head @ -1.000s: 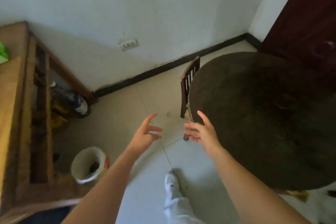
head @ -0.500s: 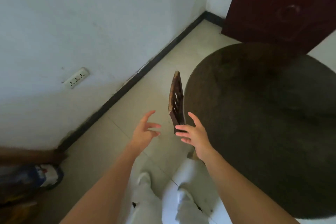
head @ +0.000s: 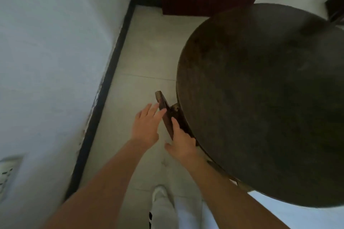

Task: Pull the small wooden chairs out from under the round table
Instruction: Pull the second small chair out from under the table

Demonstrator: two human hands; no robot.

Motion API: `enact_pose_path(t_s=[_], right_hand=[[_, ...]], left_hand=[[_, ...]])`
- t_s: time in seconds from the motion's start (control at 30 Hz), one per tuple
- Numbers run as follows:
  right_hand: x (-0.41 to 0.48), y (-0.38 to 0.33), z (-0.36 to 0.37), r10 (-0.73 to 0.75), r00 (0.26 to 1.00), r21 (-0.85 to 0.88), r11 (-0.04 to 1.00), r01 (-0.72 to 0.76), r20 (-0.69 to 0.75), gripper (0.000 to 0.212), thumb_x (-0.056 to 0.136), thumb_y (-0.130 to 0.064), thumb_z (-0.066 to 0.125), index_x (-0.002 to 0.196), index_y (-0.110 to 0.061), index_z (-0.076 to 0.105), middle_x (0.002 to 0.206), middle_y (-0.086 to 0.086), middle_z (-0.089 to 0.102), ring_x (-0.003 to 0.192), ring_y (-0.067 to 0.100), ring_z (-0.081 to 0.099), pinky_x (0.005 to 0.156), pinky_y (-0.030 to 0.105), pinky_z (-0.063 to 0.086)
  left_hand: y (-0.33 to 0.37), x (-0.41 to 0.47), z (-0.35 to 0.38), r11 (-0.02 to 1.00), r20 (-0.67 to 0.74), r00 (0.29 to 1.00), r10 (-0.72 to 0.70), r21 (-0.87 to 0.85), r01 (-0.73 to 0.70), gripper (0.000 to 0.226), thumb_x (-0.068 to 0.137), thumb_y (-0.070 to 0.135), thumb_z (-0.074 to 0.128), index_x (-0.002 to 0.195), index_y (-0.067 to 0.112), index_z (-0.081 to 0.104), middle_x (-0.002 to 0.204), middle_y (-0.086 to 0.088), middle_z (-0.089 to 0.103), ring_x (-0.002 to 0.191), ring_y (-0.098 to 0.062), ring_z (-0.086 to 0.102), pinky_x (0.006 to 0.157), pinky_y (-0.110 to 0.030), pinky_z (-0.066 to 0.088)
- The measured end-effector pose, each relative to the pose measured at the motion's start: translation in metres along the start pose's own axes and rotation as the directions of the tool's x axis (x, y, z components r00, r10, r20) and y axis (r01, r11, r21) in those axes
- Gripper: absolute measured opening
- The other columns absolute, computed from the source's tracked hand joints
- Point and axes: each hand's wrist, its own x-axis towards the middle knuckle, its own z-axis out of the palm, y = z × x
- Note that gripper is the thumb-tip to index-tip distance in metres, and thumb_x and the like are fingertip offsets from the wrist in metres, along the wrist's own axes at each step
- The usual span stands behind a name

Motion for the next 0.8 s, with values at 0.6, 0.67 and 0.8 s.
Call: enact_pose_path(t_s=[0.6, 0.67, 0.8], right_hand=[[-0.078, 0.031, 0.020, -0.183, 0.967, -0.408, 0.880, 0.241, 0.175, 0.072, 0.087, -0.017, 0.053, 0.145, -0.026, 0.011, 0.118, 0.019, 0.055, 0.097, 0.037, 0.060, 0.070, 0.038, 0.040], [-0.098, 0.037, 0.015, -0.256, 0.921, -0.413, 0.835, 0.363, 0.292, 0.071, 0.087, -0.017, 0.053, 0.143, -0.027, 0.011, 0.115, 0.020, 0.055, 0.096, 0.038, 0.060, 0.069, 0.040, 0.040], [-0.138, 0.057, -0.007, -0.413, 0.770, -0.345, 0.719, 0.603, 0.486, 0.060, 0.088, -0.014, 0.050, 0.139, -0.023, 0.019, 0.109, 0.026, 0.057, 0.093, 0.042, 0.061, 0.073, 0.044, 0.043]], left_hand=[[-0.004, -0.081, -0.005, 0.802, -0.035, 0.847, 0.531, 0.344, -0.489, 0.015, 0.067, 0.020, 0.056, 0.074, 0.015, 0.068, 0.064, -0.006, 0.069, 0.061, -0.026, 0.066, 0.071, -0.038, 0.057], [0.006, -0.120, -0.007, 0.851, -0.023, 0.891, 0.453, 0.309, -0.425, 0.017, 0.059, 0.025, 0.068, 0.074, 0.017, 0.068, 0.063, -0.003, 0.068, 0.058, -0.024, 0.064, 0.065, -0.035, 0.054], [0.052, -0.202, -0.005, 0.940, -0.038, 0.973, 0.227, 0.269, -0.209, 0.023, 0.061, 0.034, 0.052, 0.073, 0.020, 0.067, 0.060, 0.001, 0.065, 0.053, -0.022, 0.060, 0.063, -0.036, 0.034]])
